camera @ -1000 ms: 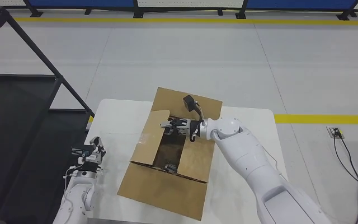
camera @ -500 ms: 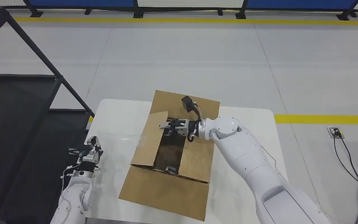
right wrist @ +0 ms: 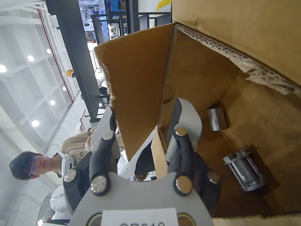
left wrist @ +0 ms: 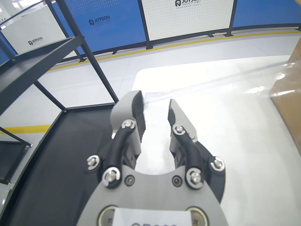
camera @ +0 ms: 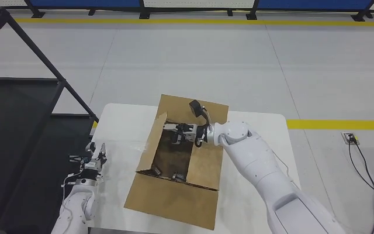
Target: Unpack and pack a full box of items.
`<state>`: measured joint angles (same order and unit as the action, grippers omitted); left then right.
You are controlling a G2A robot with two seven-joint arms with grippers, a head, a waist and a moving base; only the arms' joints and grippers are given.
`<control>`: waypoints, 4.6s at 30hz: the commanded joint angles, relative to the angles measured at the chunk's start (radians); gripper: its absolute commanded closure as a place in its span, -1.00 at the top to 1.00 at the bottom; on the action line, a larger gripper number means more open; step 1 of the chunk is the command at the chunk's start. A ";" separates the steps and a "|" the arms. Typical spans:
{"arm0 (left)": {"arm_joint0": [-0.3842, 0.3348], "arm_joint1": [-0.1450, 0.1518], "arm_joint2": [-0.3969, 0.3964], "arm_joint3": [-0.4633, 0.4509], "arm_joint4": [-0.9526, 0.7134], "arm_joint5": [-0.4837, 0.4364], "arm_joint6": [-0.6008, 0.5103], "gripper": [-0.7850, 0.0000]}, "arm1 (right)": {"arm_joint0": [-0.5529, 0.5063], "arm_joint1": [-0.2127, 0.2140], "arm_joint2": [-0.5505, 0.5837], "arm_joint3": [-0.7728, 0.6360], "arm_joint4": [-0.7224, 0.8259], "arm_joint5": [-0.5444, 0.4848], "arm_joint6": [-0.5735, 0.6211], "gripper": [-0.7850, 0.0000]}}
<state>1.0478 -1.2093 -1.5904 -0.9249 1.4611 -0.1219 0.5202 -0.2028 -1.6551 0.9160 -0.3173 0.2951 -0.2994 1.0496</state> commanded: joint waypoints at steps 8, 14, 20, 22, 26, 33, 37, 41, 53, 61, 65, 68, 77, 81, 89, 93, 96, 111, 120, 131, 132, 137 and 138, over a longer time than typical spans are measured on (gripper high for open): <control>0.009 0.002 0.003 -0.016 -0.002 0.010 0.009 1.00 | -0.003 0.000 0.009 0.004 -0.003 -0.004 0.004 1.00; 0.024 0.004 0.006 -0.047 0.003 0.018 0.019 1.00 | -0.006 0.000 0.011 -0.006 -0.018 -0.026 -0.004 1.00; 0.051 0.002 0.033 -0.100 0.029 0.016 0.021 1.00 | -0.014 -0.011 -0.020 -0.060 -0.092 -0.025 -0.068 1.00; 0.060 0.001 0.045 -0.115 0.047 0.026 0.022 1.00 | -0.019 -0.013 -0.025 -0.075 -0.104 -0.020 -0.080 1.00; 0.070 -0.002 0.062 -0.129 0.060 0.043 0.023 1.00 | -0.020 -0.014 -0.031 -0.093 -0.130 -0.007 -0.102 1.00; 0.072 -0.001 0.064 -0.128 0.057 0.046 0.026 1.00 | -0.020 -0.011 -0.024 -0.094 -0.144 0.015 -0.109 -1.00; 0.072 0.000 0.059 -0.125 0.056 0.047 0.026 1.00 | -0.017 -0.010 -0.015 -0.081 -0.138 0.022 -0.104 -1.00; 0.075 0.002 0.053 -0.123 0.053 0.043 0.027 1.00 | -0.011 -0.010 -0.009 -0.066 -0.136 0.027 -0.108 -1.00; 0.085 0.011 0.025 -0.129 0.047 0.029 0.028 1.00 | 0.003 -0.014 0.002 -0.035 -0.133 0.028 -0.097 -1.00; 0.086 0.017 0.008 -0.127 0.044 0.026 0.023 1.00 | 0.009 -0.018 0.008 -0.019 -0.132 0.029 -0.092 -1.00; 0.089 0.019 0.002 -0.127 0.041 0.028 0.023 1.00 | 0.011 -0.020 0.010 -0.014 -0.132 0.029 -0.089 -1.00; 0.090 0.020 -0.003 -0.124 0.037 0.030 0.021 1.00 | 0.012 -0.021 0.012 -0.011 -0.133 0.030 -0.086 -1.00; 0.092 0.024 -0.020 -0.110 0.024 0.041 0.020 1.00 | 0.016 -0.023 0.018 -0.004 -0.138 0.028 -0.082 -1.00; 0.095 0.027 -0.032 -0.112 0.012 0.038 0.021 1.00 | 0.018 -0.023 0.020 -0.003 -0.142 0.027 -0.083 -0.46; 0.114 0.025 -0.022 -0.166 0.005 0.041 0.020 1.00 | 0.014 -0.007 0.033 -0.018 -0.164 -0.002 -0.085 1.00; 0.118 0.024 -0.010 -0.191 0.011 0.041 0.015 1.00 | 0.000 0.005 0.039 -0.049 -0.187 -0.005 -0.100 1.00; 0.121 0.023 -0.001 -0.206 0.016 0.040 0.013 1.00 | -0.018 0.017 0.046 -0.089 -0.210 -0.012 -0.119 1.00; 0.194 0.046 -0.077 -0.242 0.054 -0.019 0.029 1.00 | -0.232 0.128 0.186 -0.486 -0.307 0.076 -0.163 1.00; 0.232 0.054 -0.135 -0.273 -0.028 -0.072 0.039 1.00 | -0.344 0.170 0.259 -0.697 -0.341 0.129 -0.157 1.00; 0.285 0.072 -0.253 -0.346 -0.054 -0.036 0.003 1.00 | -0.449 0.205 0.330 -0.858 -0.345 0.150 -0.148 1.00; 0.284 0.072 -0.258 -0.343 -0.060 -0.034 0.004 1.00 | -0.453 0.207 0.332 -0.863 -0.344 0.151 -0.148 1.00; 0.292 0.075 -0.282 -0.343 -0.069 -0.021 0.010 1.00 | -0.463 0.214 0.336 -0.873 -0.336 0.153 -0.148 1.00; 0.293 0.075 -0.285 -0.343 -0.073 -0.022 0.010 1.00 | -0.463 0.215 0.336 -0.874 -0.335 0.154 -0.148 1.00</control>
<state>1.3397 -1.1344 -1.8720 -1.2671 1.3908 -0.1448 0.5307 -0.6655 -1.4414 1.2522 -1.1902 -0.0415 -0.1463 0.9022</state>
